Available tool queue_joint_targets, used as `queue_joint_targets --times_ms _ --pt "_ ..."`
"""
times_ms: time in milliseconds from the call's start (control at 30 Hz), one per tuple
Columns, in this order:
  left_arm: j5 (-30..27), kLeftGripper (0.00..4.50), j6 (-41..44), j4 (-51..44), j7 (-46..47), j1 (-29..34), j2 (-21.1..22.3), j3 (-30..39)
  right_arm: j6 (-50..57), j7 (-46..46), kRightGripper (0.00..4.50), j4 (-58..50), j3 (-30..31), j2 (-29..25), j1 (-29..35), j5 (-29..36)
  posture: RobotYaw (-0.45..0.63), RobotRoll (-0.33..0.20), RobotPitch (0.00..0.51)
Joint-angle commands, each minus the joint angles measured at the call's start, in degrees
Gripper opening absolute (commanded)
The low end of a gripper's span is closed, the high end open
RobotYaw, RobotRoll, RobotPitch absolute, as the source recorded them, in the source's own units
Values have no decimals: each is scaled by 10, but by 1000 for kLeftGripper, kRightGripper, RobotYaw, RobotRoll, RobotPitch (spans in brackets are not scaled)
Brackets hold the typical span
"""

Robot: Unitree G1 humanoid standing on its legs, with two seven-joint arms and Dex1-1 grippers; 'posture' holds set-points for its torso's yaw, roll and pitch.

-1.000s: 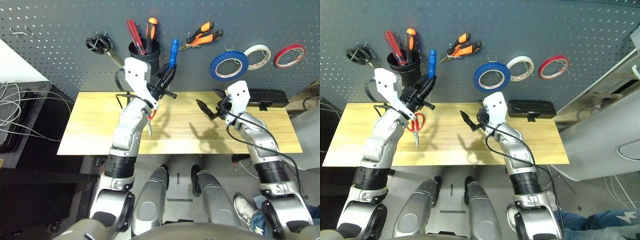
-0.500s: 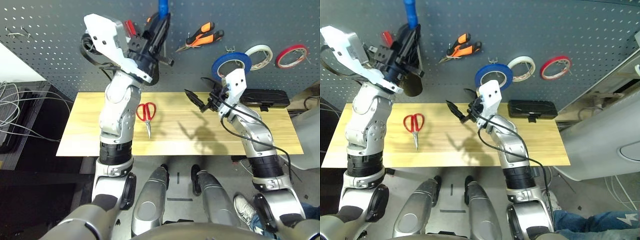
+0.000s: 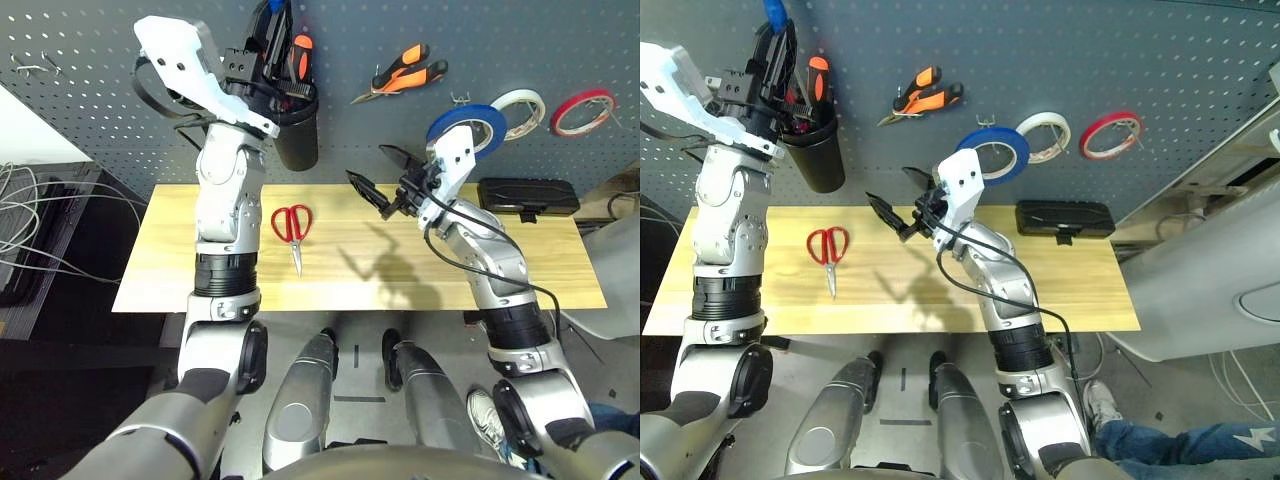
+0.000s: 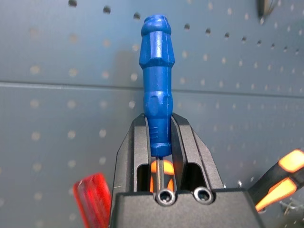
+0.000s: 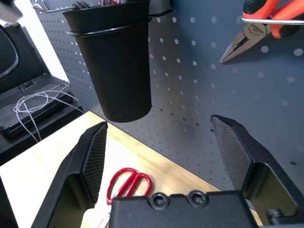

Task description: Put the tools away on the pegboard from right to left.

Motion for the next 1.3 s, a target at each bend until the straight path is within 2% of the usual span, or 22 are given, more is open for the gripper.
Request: queue_joint_targets --times_ms 33,600,867,1000,1167,1300 --pt "14 485 -10 9 9 22 -1 -5 -4 3 4500 -11 2 3 4 10 92 0 274" --pt "21 485 -7 37 36 18 13 4 -62 3 4500 5 -2 6 -8 11 99 0 270" --pt "10 3173 -14 7 23 27 8 -4 -70 -5 4500 19 -4 -1 -6 4 100 0 268" --pt "21 4476 -67 -37 -34 45 13 -43 -76 -9 4500 31 -9 -13 3 -2 101 0 266" --pt "47 4476 -117 -85 -107 79 30 -111 -89 -10 4500 48 -20 -36 29 -6 101 0 264" --pt "56 4476 -111 -107 -146 114 39 -160 -92 -8 4500 70 -23 -58 62 -19 96 0 260"
